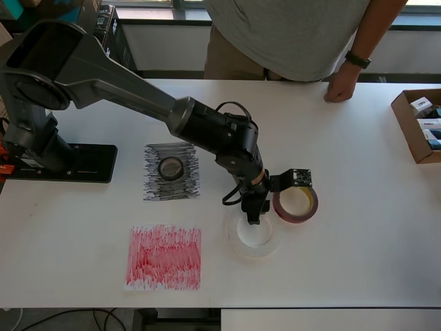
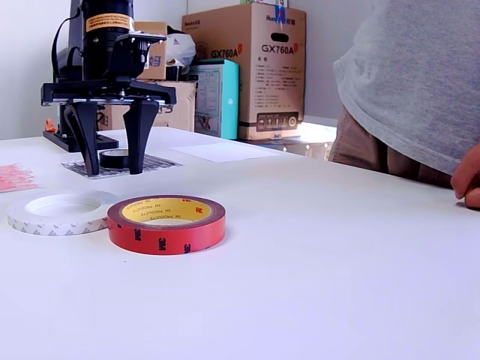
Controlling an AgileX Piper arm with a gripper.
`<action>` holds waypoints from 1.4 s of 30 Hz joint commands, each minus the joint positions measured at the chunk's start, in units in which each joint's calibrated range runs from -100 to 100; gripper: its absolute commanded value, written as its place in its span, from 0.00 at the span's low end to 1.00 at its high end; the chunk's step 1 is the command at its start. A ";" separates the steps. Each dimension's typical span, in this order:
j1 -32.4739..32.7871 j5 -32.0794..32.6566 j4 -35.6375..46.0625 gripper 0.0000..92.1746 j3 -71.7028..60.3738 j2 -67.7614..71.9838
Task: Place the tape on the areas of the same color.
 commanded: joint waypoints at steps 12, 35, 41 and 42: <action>0.37 3.47 0.23 0.61 -0.08 1.77; -0.34 3.39 0.57 0.61 0.01 2.15; -0.89 3.23 0.57 0.61 -0.08 2.15; -0.89 3.23 0.57 0.61 -0.08 2.15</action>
